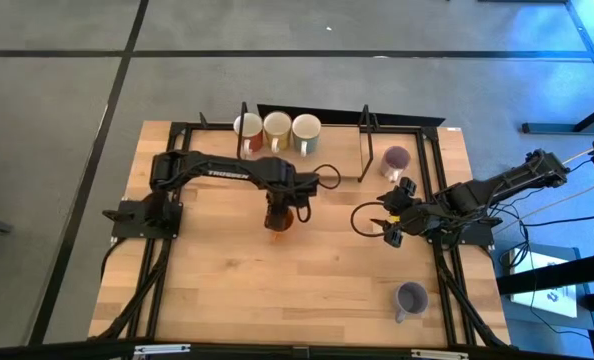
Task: Place coffee mugs
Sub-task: Put the orange mug on the shelf
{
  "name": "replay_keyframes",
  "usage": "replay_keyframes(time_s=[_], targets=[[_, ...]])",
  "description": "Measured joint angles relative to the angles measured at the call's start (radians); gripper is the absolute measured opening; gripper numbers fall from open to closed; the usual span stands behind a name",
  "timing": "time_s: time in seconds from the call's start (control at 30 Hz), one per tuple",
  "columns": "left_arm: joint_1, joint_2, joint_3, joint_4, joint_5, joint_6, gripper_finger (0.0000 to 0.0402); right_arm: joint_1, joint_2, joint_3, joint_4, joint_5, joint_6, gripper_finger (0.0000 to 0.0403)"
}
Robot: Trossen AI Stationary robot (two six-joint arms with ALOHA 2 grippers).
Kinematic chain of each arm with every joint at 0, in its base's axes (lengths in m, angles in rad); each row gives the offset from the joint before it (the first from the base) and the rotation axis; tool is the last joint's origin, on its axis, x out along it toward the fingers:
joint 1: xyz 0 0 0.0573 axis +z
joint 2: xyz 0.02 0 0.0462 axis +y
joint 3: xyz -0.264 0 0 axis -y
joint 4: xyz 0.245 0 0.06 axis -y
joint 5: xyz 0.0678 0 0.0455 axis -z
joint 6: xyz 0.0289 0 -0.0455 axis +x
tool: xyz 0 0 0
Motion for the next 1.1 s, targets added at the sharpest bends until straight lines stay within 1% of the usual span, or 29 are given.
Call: replay_keyframes(time_s=[0.07,0.13,0.27,0.4,0.5,0.63,0.87,1.0,1.1], targets=[[0.000,-0.023,0.007,-0.033,0.000,-0.074,0.0116,0.000,0.000,0.000,0.000,0.000,0.000,0.0298],[-0.003,-0.066,0.014,-0.032,0.003,-0.172,0.0119,0.000,0.000,0.000,0.000,-0.001,0.000,0.0298],[-0.030,-0.146,0.017,-0.035,-0.012,-0.426,0.0120,0.000,0.000,0.000,-0.002,-0.001,0.000,0.0298],[-0.099,-0.192,0.017,-0.025,-0.101,-0.712,0.0121,0.000,0.000,0.000,-0.002,-0.001,0.000,0.0298],[-0.181,-0.200,0.017,-0.038,-0.155,-0.870,0.0121,0.000,0.000,0.000,-0.004,-0.010,0.000,0.0298],[-0.309,-0.203,0.016,-0.065,-0.274,-1.072,0.0121,0.000,0.000,0.000,-0.004,-0.025,0.000,0.0298],[-0.494,-0.203,0.012,-0.101,-0.420,-1.418,0.0121,0.000,0.000,0.000,-0.005,-0.048,-0.004,0.0298],[-0.539,-0.203,-0.029,-0.098,-0.445,-1.603,0.0122,0.000,0.000,0.000,-0.005,-0.055,-0.019,0.0298],[-0.538,-0.203,-0.083,-0.056,-0.427,-1.670,0.0122,0.000,0.000,0.000,-0.004,-0.055,-0.023,0.0298]])
